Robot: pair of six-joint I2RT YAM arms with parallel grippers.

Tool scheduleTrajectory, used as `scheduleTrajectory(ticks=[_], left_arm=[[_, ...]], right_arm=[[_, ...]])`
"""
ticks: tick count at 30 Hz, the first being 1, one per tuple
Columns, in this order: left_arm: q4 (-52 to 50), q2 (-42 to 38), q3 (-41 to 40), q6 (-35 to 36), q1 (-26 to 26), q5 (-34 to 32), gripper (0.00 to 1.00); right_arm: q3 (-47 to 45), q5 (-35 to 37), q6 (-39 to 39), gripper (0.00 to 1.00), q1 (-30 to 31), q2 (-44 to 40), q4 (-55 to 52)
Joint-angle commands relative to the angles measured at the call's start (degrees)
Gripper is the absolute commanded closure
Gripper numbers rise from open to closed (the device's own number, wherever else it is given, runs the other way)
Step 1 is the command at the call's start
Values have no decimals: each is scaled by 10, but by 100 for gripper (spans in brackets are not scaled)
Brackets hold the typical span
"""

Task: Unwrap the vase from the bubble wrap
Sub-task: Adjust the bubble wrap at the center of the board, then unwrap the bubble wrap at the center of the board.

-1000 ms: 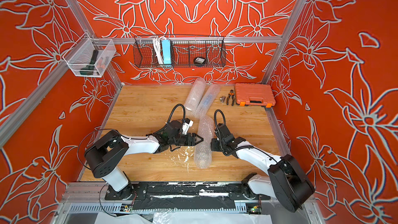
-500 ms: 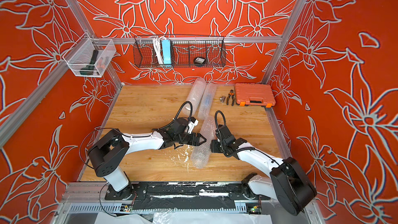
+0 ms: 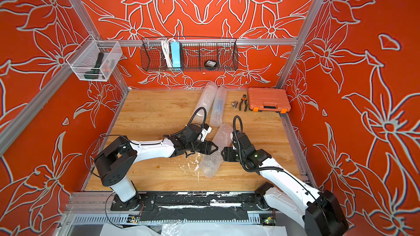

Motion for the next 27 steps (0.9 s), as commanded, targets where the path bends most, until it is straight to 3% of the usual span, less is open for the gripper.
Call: scheduleTrajectory(ticks=[1, 11, 20, 27], left_arm=[[-42, -6, -19, 1, -9, -2, 37], [-39, -16, -26, -3, -9, -10, 37], [-39, -20, -27, -3, -9, -10, 38], [-39, -27, -32, -3, -9, -9, 38]], right_arm=[[10, -55, 31, 33, 3, 2, 13], [9, -82, 45, 44, 3, 6, 35], [-8, -86, -23, 47, 3, -33, 23], [-7, -124, -12, 50, 4, 10, 58]])
